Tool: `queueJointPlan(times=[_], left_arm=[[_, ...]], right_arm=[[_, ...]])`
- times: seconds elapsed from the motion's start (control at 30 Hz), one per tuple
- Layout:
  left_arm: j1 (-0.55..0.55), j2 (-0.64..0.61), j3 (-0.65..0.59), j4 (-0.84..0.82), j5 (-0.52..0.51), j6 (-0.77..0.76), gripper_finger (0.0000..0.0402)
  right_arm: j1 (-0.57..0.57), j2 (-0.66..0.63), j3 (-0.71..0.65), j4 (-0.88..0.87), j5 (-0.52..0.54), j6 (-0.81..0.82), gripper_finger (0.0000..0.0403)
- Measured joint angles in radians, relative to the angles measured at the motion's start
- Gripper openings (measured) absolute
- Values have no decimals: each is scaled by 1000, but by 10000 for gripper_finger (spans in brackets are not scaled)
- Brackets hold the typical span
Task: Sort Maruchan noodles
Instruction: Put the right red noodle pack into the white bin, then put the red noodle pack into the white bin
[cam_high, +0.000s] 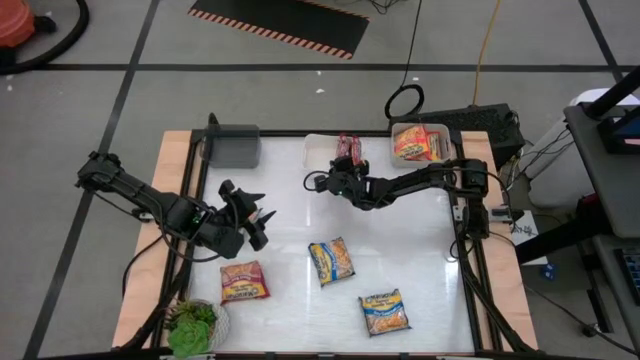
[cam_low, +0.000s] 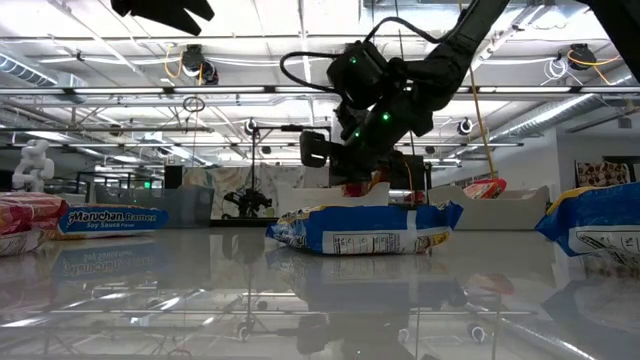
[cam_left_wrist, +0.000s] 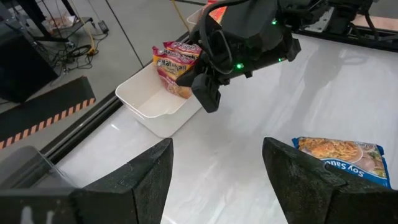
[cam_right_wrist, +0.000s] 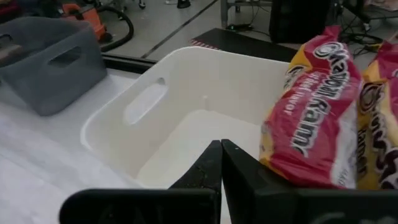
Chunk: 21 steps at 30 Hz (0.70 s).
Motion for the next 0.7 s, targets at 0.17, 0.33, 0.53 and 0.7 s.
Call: queueJointPlan(times=[0.17,0.33,0.53,0.7], left_arm=[[0,0,0,0,0,13,253],[0,0,0,-5,0,22,253],[0,0,0,-9,0,33,253],[0,0,0,-27,40,36,253]], right_arm=[[-4,-7,0,-83,-2,38,0],[-4,-18,0,-85,-3,37,0],[17,-109,-1,-114,-95,-46,0],[55,-308,1,-198,-319,-132,0]])
